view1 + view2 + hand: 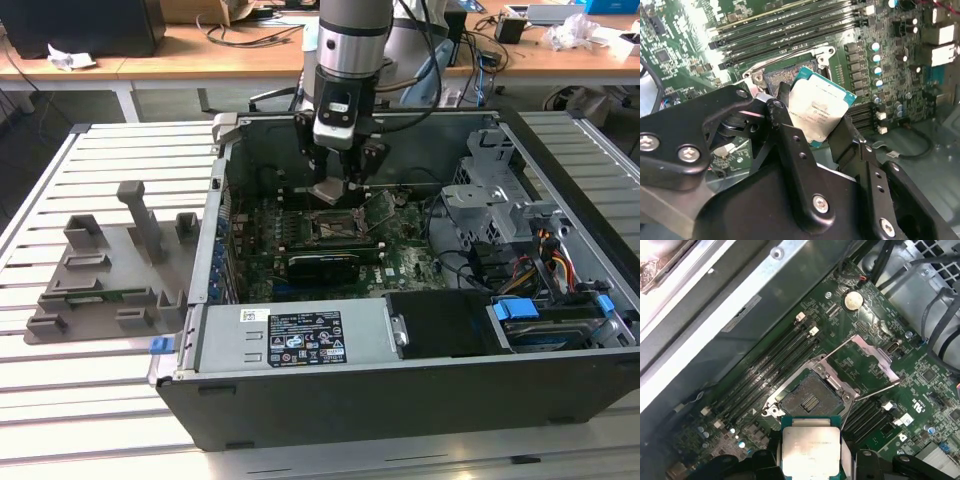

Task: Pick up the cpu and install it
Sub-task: 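Place the cpu into insertion slot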

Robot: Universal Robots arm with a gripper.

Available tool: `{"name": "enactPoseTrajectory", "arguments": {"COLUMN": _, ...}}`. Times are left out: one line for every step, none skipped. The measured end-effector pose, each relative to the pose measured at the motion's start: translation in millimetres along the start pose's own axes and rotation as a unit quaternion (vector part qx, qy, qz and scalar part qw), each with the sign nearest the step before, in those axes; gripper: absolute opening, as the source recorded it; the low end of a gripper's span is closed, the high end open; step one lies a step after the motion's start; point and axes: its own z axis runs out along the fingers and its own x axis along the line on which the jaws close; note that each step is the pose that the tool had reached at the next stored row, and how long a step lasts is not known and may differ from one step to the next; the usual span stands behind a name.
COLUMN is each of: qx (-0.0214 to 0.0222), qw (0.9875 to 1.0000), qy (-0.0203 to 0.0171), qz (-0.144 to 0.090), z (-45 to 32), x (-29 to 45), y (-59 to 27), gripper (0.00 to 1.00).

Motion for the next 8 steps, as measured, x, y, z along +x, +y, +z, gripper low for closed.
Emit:
{"name": "enactPoseTrajectory", "arguments": {"qx": -0.0002, "qw": 0.9999, "qy": 0.0012, "qz": 0.013, "z": 0.0, "x": 0.0, "y": 0.0, "gripper": 0.55}}
{"name": "enactPoseTrajectory", "arguments": {"qx": -0.0002, "qw": 0.9998, "qy": 0.0017, "qz": 0.019, "z": 0.1, "x": 0.0, "y": 0.0, "gripper": 0.55}}
{"name": "enactPoseTrajectory", "arguments": {"qx": -0.0003, "qw": 0.9996, "qy": 0.0024, "qz": 0.028, "z": 0.1, "x": 0.0, "y": 0.0, "gripper": 0.55}}
{"name": "enactPoseTrajectory", "arguments": {"qx": -0.0005, "qw": 0.9992, "qy": 0.0035, "qz": 0.039, "z": 0.1, "x": 0.0, "y": 0.0, "gripper": 0.55}}
{"name": "enactPoseTrajectory", "arguments": {"qx": -0.0006, "qw": 0.9988, "qy": 0.0043, "qz": 0.049, "z": 0.1, "x": 0.0, "y": 0.0, "gripper": 0.55}}
{"name": "enactPoseTrajectory", "arguments": {"qx": -0.0007, "qw": 0.9983, "qy": 0.0051, "qz": 0.058, "z": 0.2, "x": 0.0, "y": 0.0, "gripper": 0.55}}
{"name": "enactPoseTrajectory", "arguments": {"qx": -0.0008, "qw": 0.9979, "qy": 0.0056, "qz": 0.064, "z": 0.2, "x": 0.0, "y": 0.0, "gripper": 0.55}}
{"name": "enactPoseTrajectory", "arguments": {"qx": -0.0008, "qw": 0.9975, "qy": 0.0063, "qz": 0.071, "z": 0.2, "x": 0.0, "y": 0.0, "gripper": 0.55}}
